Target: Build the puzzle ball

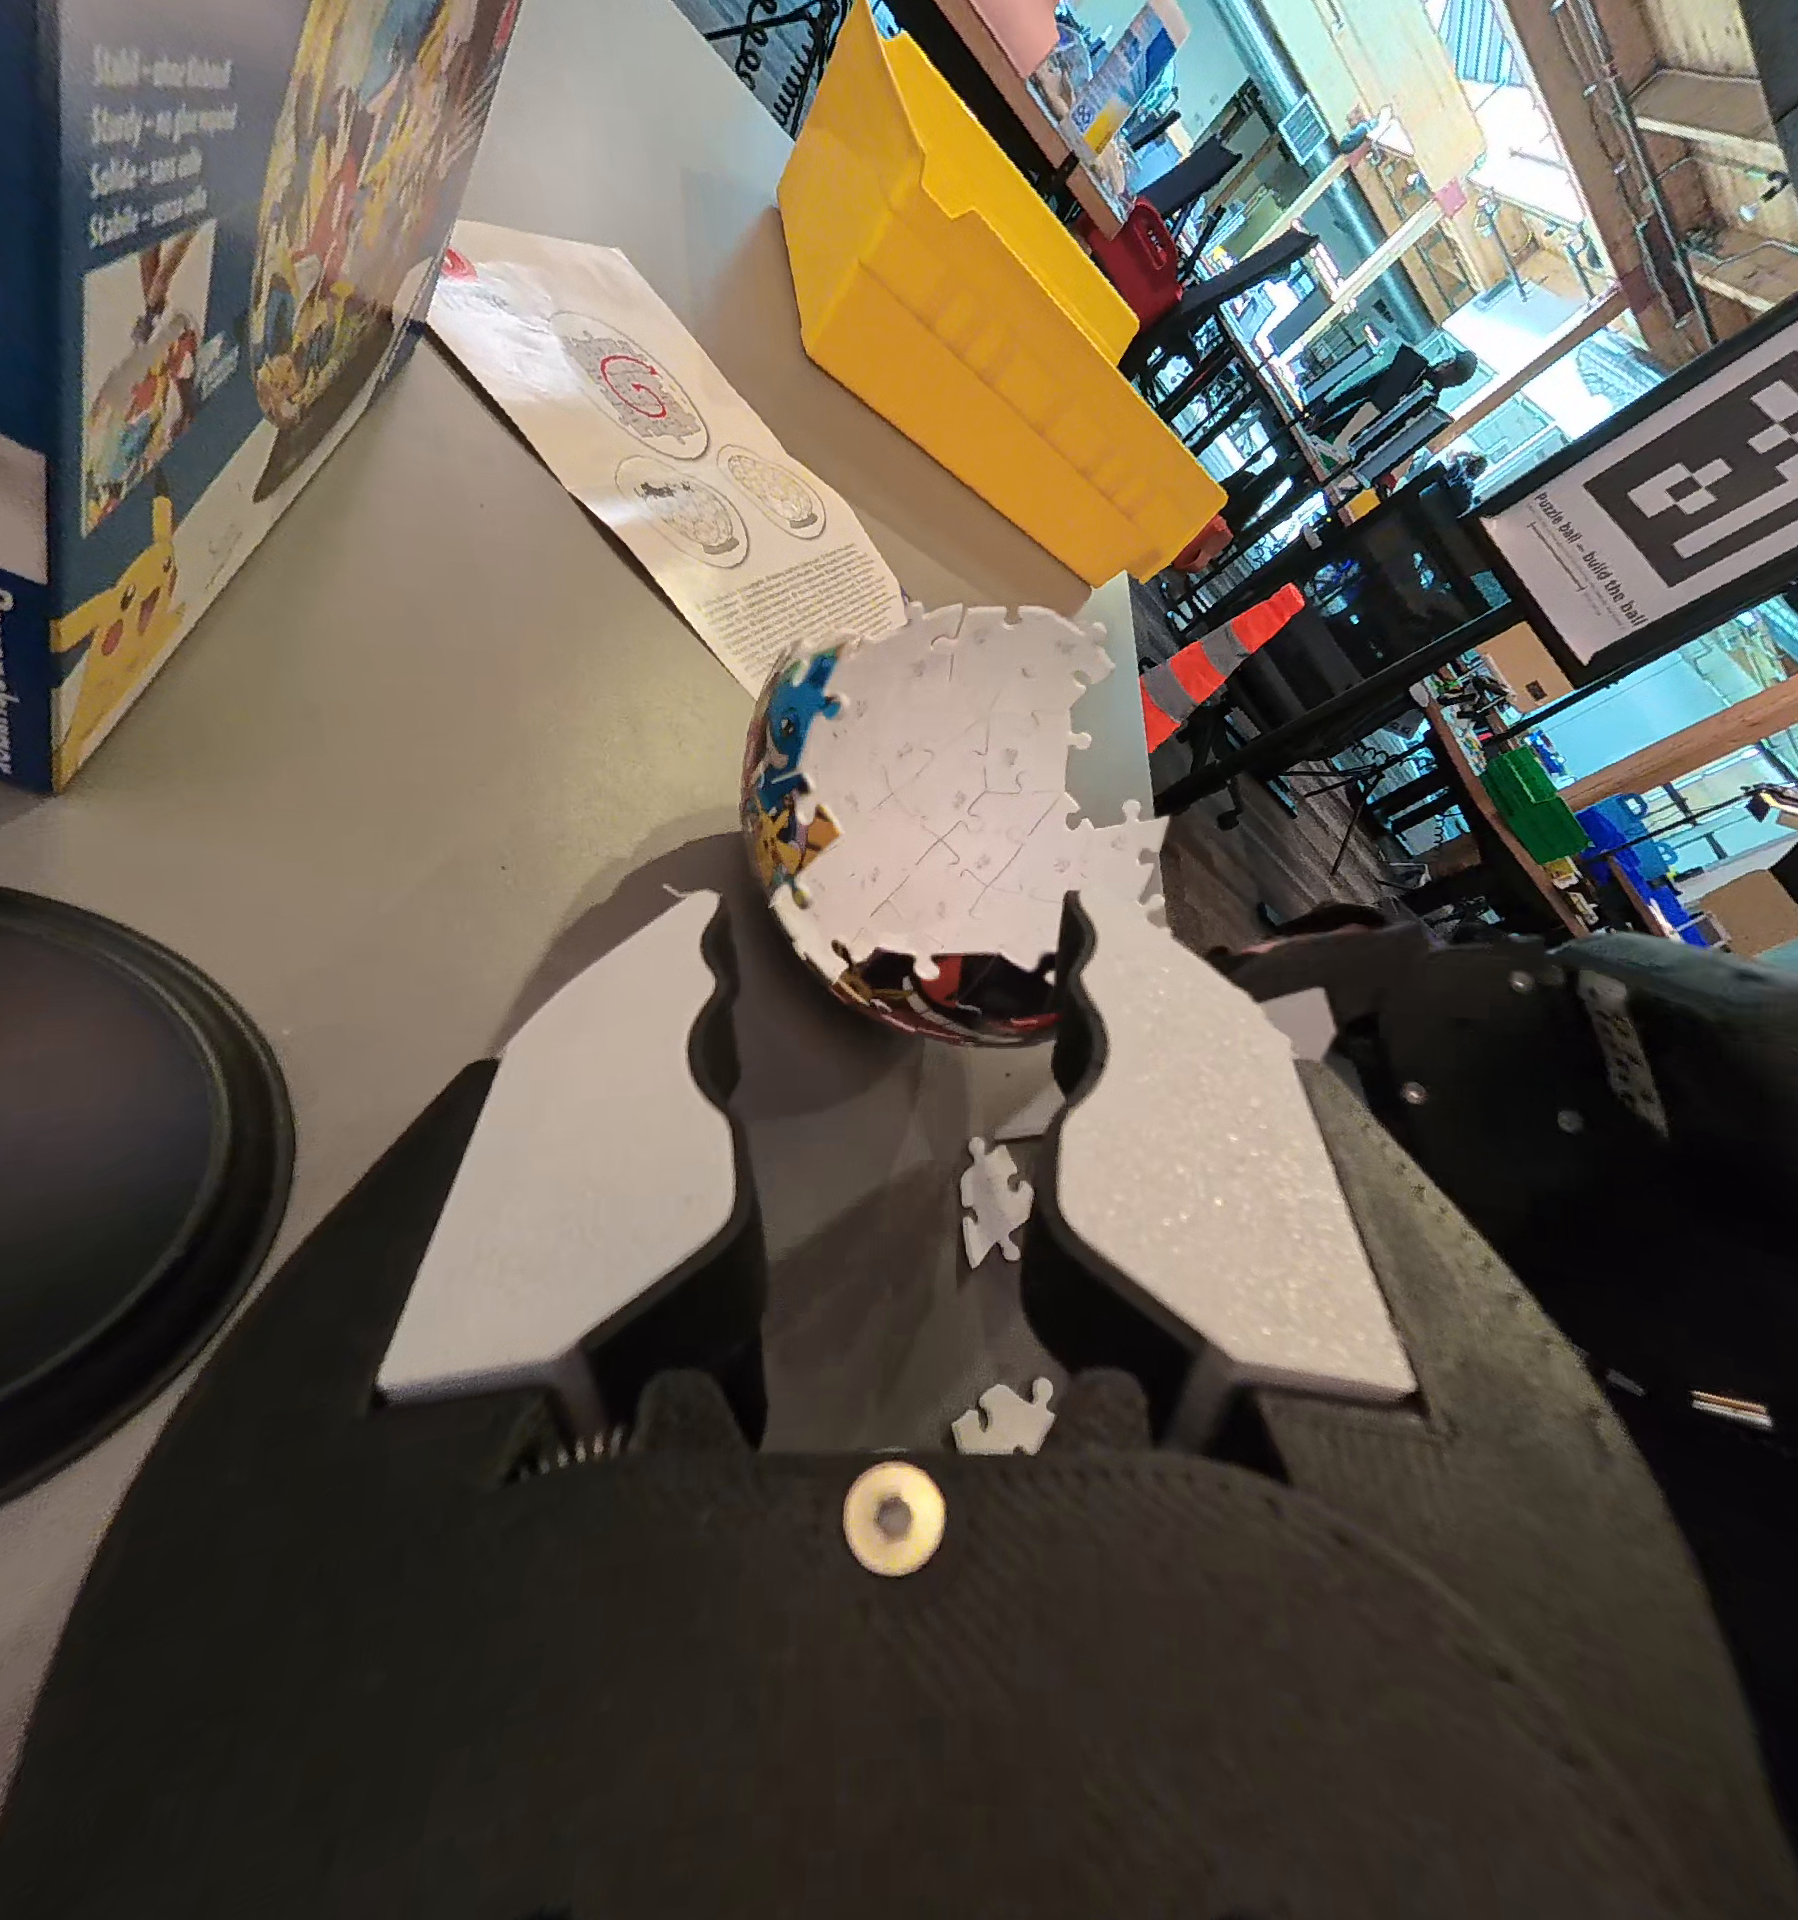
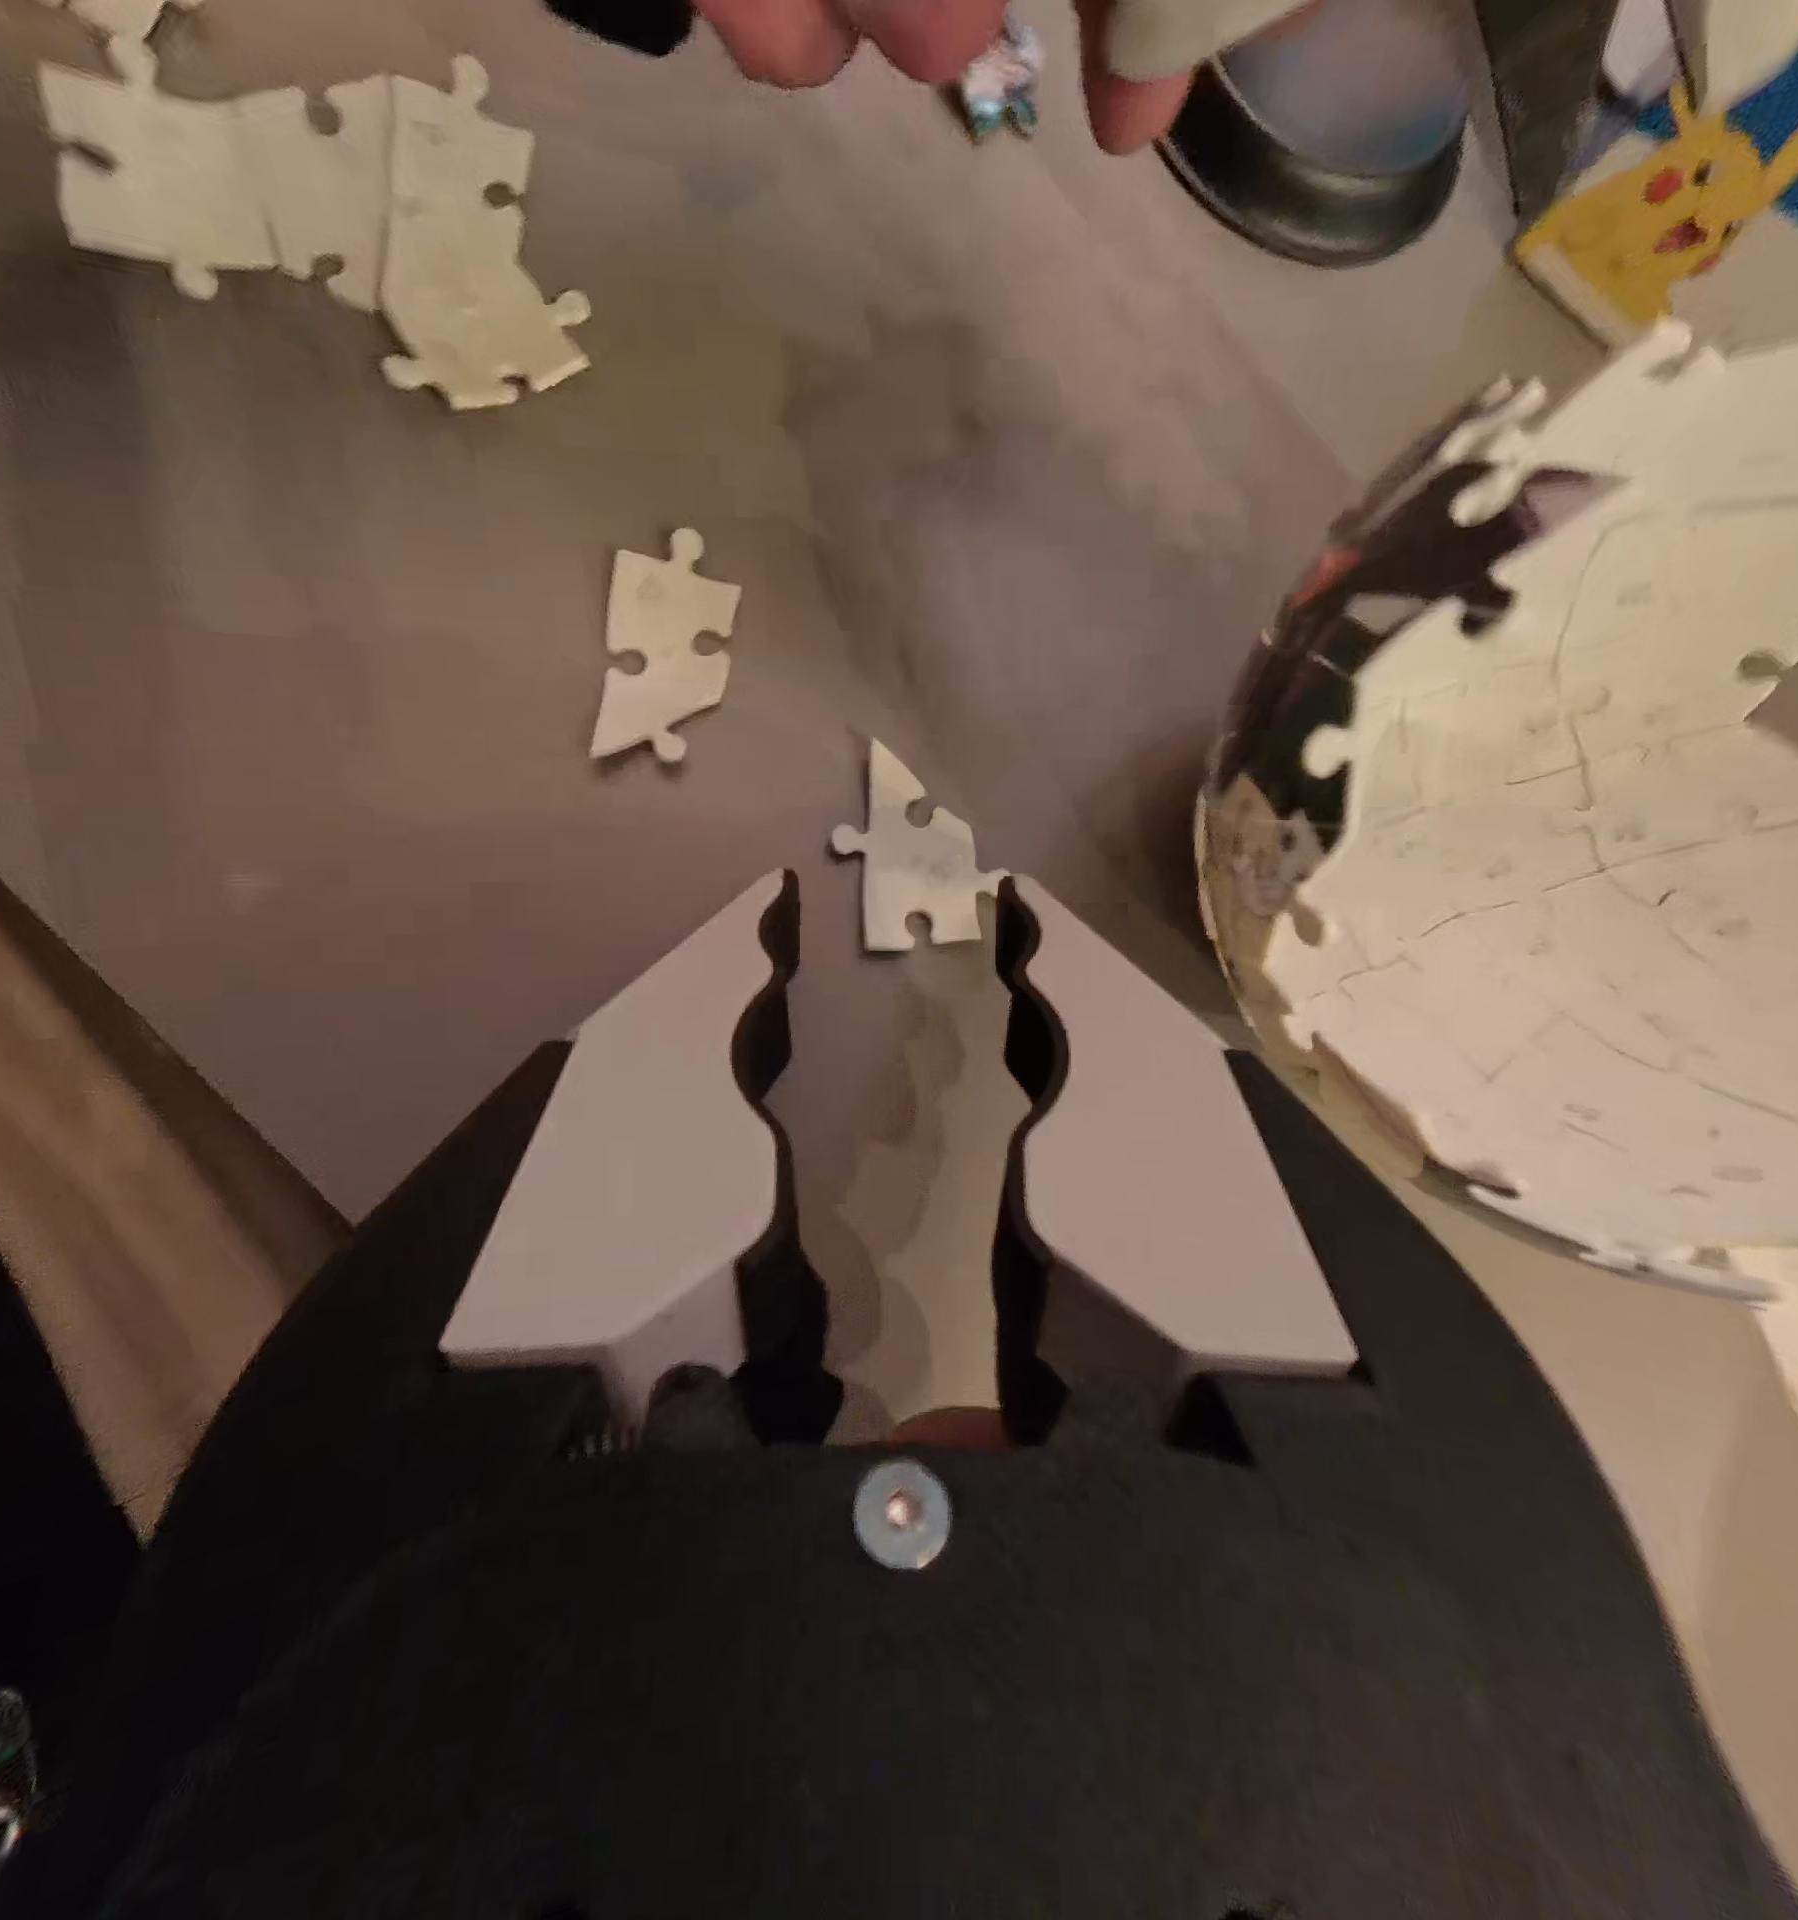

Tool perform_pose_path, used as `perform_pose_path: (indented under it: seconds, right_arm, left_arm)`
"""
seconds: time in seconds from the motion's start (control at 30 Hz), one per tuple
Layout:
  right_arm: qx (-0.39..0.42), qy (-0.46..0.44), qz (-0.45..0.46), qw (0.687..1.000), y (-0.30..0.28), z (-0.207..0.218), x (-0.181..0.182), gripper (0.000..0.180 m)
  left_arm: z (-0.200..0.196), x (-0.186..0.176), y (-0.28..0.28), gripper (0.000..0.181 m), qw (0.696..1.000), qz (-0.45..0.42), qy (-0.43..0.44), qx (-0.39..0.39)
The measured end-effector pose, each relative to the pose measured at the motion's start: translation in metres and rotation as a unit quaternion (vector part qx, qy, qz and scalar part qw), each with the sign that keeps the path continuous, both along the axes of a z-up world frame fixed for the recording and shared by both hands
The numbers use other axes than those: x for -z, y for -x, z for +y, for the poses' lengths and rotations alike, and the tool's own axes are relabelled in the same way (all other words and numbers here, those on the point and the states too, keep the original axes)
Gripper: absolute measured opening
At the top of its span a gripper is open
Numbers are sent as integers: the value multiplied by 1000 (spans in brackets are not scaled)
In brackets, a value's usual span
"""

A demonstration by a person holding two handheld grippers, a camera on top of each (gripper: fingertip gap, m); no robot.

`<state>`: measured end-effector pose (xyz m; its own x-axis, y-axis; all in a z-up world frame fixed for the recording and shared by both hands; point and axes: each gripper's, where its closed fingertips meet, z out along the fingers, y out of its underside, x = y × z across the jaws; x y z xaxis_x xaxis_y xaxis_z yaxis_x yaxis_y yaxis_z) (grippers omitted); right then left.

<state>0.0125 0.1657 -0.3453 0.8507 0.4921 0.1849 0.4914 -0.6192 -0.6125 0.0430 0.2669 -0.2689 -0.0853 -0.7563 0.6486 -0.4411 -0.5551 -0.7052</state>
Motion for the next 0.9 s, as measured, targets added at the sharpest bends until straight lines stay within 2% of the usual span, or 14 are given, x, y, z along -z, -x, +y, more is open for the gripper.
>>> perform_pose_path:
  seconds: [0.03,0.1,0.27,0.37,0.67,0.9]
  right_arm:
    - [8,3,12,1000,-2,1,1,37]
    - [17,11,40,999,-1,3,2,36]
    - [33,20,96,995,1,5,4,22]
    - [36,19,113,993,0,4,4,21]
    - [26,41,119,992,-22,-22,3,21]
    - [6,80,90,993,-54,-49,2,21]
  left_arm:
    - [0,0,0,58,1000,-2,2,1]
    - [-1,0,-1,58,1000,-4,7,2]
    - [1,-3,-2,58,1000,-11,13,2]
    - [4,-6,-1,57,1000,-15,12,-2]
    - [5,-14,0,57,1000,-22,3,0]
    - [6,-13,-6,56,1000,-10,-10,-5]
